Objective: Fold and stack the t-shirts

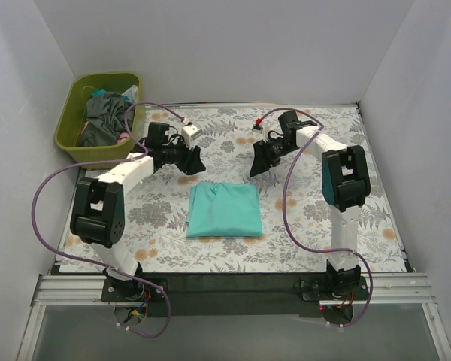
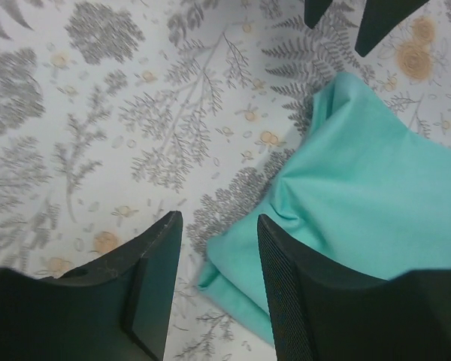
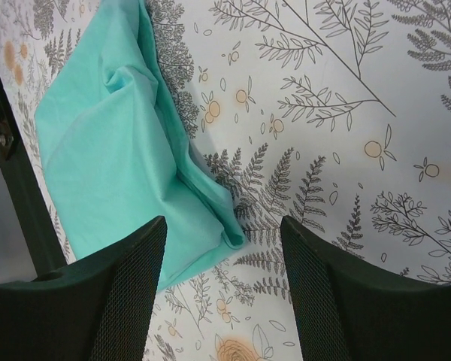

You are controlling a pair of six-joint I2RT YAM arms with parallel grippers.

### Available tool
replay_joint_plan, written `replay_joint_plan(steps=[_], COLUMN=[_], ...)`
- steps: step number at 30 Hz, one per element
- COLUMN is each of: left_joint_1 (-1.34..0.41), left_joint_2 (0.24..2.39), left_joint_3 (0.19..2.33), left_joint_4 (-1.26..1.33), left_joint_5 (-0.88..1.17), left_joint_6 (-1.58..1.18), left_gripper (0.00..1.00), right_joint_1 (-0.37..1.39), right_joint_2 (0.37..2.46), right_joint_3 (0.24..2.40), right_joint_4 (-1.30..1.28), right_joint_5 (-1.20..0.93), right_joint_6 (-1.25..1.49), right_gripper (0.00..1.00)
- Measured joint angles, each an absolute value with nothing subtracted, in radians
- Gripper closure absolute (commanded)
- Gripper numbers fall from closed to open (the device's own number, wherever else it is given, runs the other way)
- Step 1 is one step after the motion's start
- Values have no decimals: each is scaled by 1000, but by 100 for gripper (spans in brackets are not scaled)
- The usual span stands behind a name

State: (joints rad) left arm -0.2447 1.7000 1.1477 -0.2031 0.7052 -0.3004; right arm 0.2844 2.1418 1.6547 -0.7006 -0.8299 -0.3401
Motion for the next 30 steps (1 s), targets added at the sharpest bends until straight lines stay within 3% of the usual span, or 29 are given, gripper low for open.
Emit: replay_joint_plan(steps=[8, 21, 30], left_joint_1=[-244, -228, -199], left_joint_2=[1836, 1878, 1906], left_joint_3=[1148, 1157, 1161], left_joint_4=[-300, -344, -347], left_joint_5=[774, 801, 805], left_joint_6=[-387, -422, -428], left_gripper=[55, 56, 60], right_joint_1=[288, 317, 323], right_joint_2=[2176, 2176, 2176], right_joint_3=[1653, 1548, 1529], right_joint_4=[-701, -695, -697], right_joint_5=[-858, -901, -907], right_joint_6=[-321, -337, -348], right_gripper=[43, 49, 65])
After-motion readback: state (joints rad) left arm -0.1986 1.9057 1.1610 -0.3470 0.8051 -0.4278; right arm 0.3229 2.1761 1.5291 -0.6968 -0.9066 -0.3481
